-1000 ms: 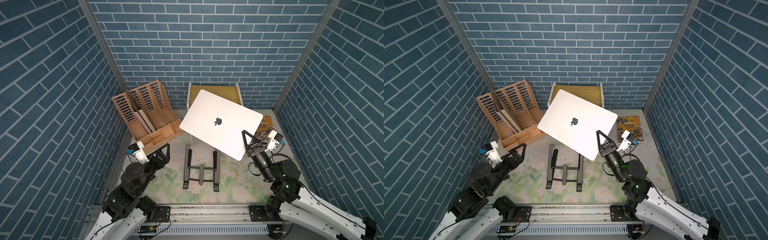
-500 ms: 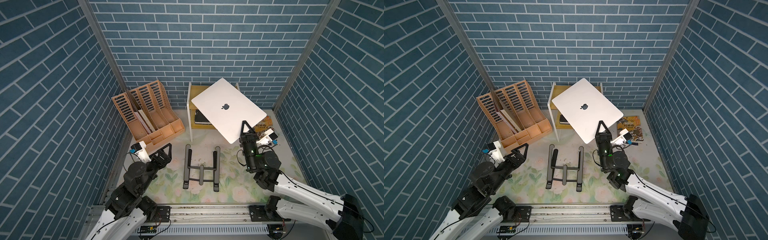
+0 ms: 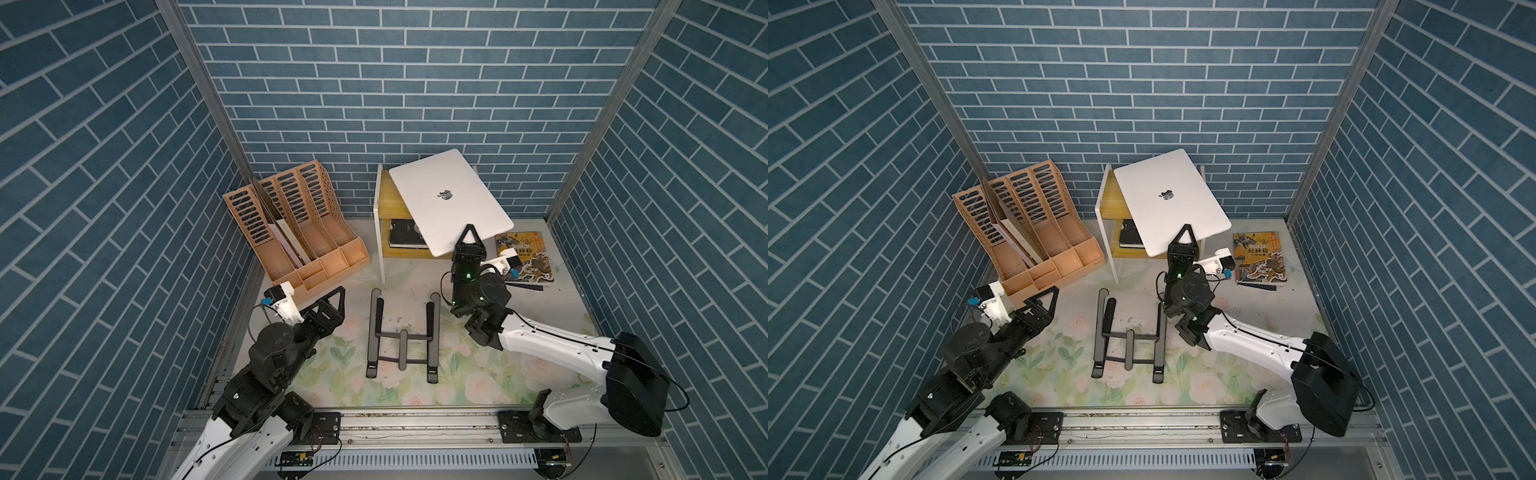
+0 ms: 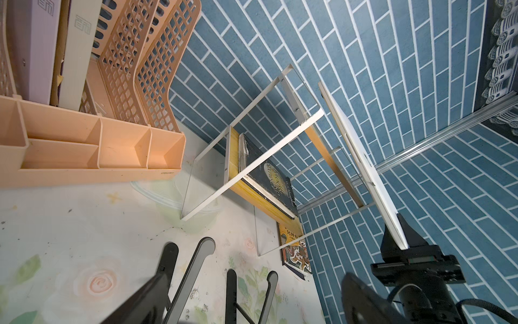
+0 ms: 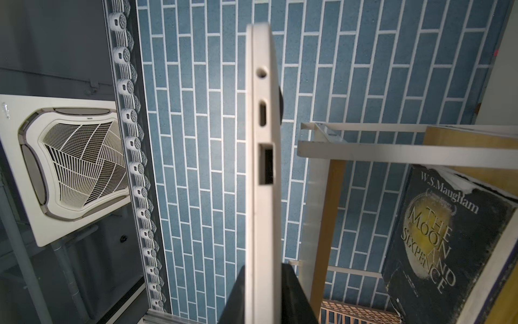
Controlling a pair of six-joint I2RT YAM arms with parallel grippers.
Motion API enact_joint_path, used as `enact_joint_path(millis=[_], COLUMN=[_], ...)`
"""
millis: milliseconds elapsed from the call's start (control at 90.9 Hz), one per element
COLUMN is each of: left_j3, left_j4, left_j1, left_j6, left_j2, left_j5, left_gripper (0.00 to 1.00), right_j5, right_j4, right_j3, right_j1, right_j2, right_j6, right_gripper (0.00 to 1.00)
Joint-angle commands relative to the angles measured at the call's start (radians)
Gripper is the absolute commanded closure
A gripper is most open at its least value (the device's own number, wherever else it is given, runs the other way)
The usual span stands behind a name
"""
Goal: Close the laptop lid and set it aside
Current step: Place the laptop on the shelf.
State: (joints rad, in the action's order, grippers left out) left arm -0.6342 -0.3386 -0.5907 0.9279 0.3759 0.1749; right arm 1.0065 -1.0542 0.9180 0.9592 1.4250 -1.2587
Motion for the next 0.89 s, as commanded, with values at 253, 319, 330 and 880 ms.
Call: enact_joint_path(millis=[253,319,330,880], left_j3=[0.007,0.008,0.008,0.004], left_j4=[0.009,0.009,0.009,-0.002], left_j1=[-0.005,-0.005,-0.006,-0.005], left_j6=[-0.017,-0.018,-0.018,-0.014], left_j2=[0.014,0.017,0.017,0.010], left_j5=[0.028,0.031,0.031,0.055], left_gripper=[0.00,0.00,0.00,0.00], right_j5=[0.102,0.122,0.124,0.167], right_j4=[-0.084,-0.065,-0.065,0.122], right_j3=[0.222,0.250,0.254,0.481], right_j1=[0.011,0.016,0.018,0.056], right_j2=[0.108,0.129,0.134,0.320], right_j6=[-0.088,-0.088,-0.089,-0.144], right_gripper=[1.00,0.97,0.97,0.73])
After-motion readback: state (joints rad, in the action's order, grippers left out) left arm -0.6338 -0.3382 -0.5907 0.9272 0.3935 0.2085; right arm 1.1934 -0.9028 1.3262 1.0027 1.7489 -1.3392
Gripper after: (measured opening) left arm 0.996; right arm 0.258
